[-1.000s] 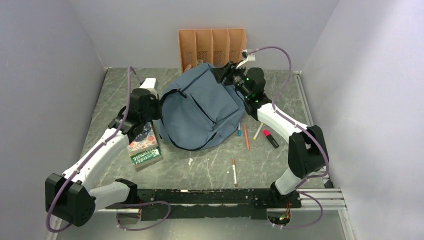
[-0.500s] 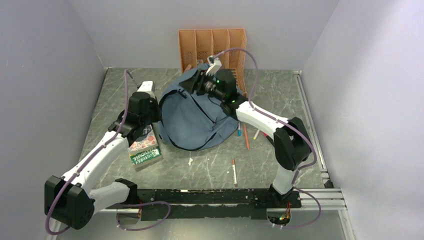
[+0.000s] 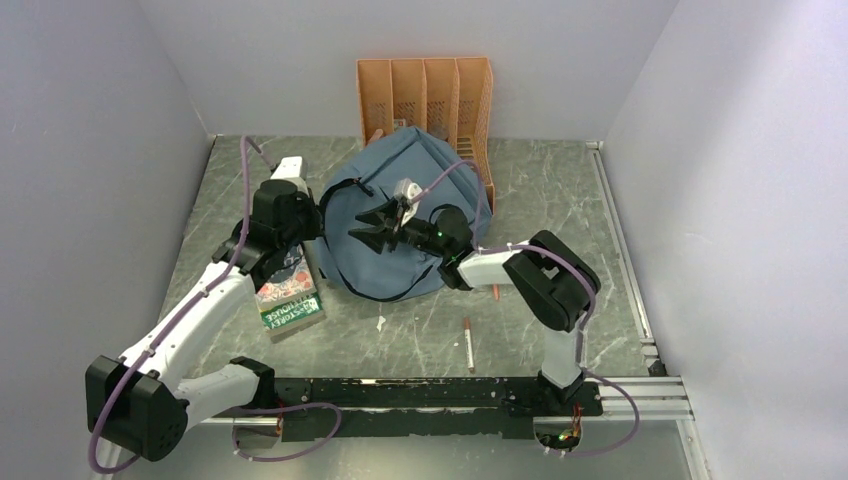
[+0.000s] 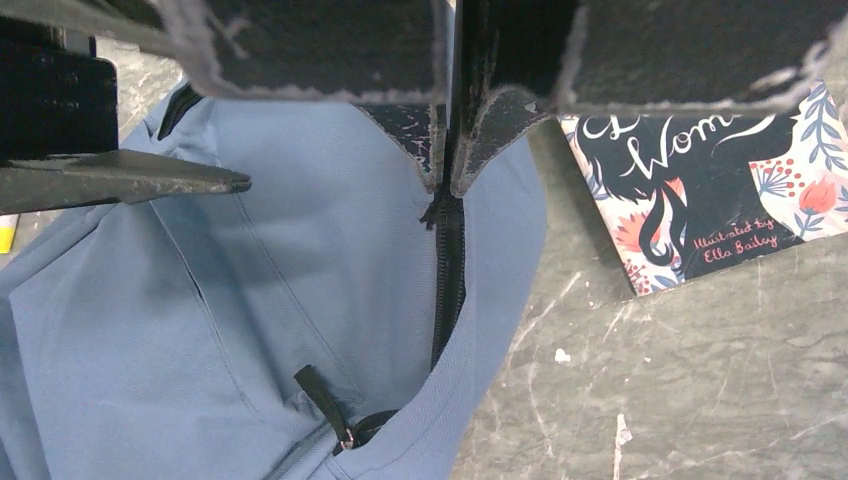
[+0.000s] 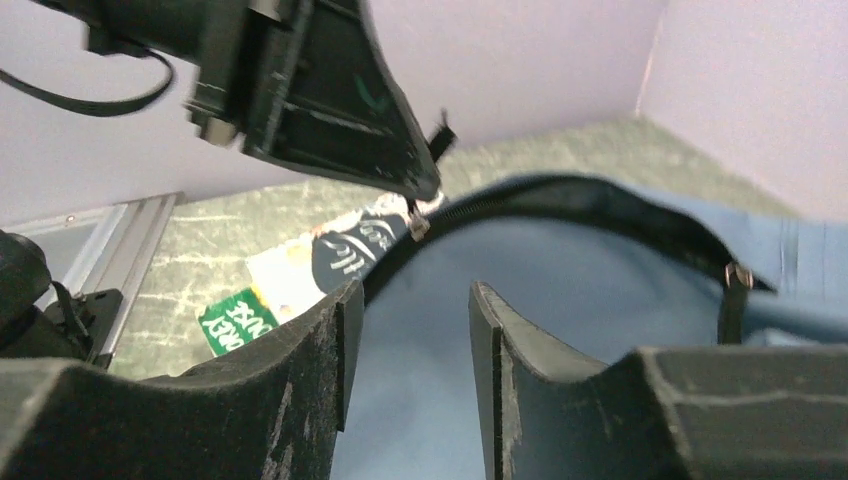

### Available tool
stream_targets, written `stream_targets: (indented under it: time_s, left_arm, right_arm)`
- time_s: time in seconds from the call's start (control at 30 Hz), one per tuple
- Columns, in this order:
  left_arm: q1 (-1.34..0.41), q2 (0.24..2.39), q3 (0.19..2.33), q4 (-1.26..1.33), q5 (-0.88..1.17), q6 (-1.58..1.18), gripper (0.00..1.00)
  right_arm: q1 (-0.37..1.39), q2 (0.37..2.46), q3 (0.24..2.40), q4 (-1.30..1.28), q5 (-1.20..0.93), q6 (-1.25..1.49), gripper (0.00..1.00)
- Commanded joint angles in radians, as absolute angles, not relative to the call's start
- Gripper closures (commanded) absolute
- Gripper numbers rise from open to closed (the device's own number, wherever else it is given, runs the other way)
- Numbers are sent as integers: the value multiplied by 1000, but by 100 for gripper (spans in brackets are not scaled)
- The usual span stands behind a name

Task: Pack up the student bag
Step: Unzip the student bag at the center of the board.

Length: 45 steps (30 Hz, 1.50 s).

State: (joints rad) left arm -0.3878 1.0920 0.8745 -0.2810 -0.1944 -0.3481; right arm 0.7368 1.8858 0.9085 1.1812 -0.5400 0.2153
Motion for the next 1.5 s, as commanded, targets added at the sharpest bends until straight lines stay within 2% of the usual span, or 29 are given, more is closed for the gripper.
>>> stream_targets:
  time_s: [0.0, 0.13, 0.4, 0.97, 1.2, 1.33, 1.47]
  left_arm:
    - [-383, 1088, 925, -240, -155, -344, 95]
    - [-383, 1082, 923, -223, -129, -341, 95]
    - [-383, 1083, 928, -202, -81, -337, 95]
    - [-383, 1078, 933, -194, -48, -317, 95]
    - [-383, 1082, 931, -190, -24, -310, 95]
    - [-383, 1081, 931, -188, -15, -308, 93]
    - [-383, 1081, 929, -186, -9, -308, 87]
  right_arm:
    - [763, 1953, 953, 1523, -585, 116, 51]
    - [798, 1997, 1006, 1474, -549, 38, 47]
    - [817, 2049, 1073, 1405, -504, -46, 46]
    - [833, 2142, 1155, 1375, -495, -29, 43]
    - [836, 2167, 1188, 1397, -469, -11, 47]
    - [836, 2182, 1203, 1398, -466, -3, 56]
    - [836, 2193, 1200, 1422, -458, -2, 69]
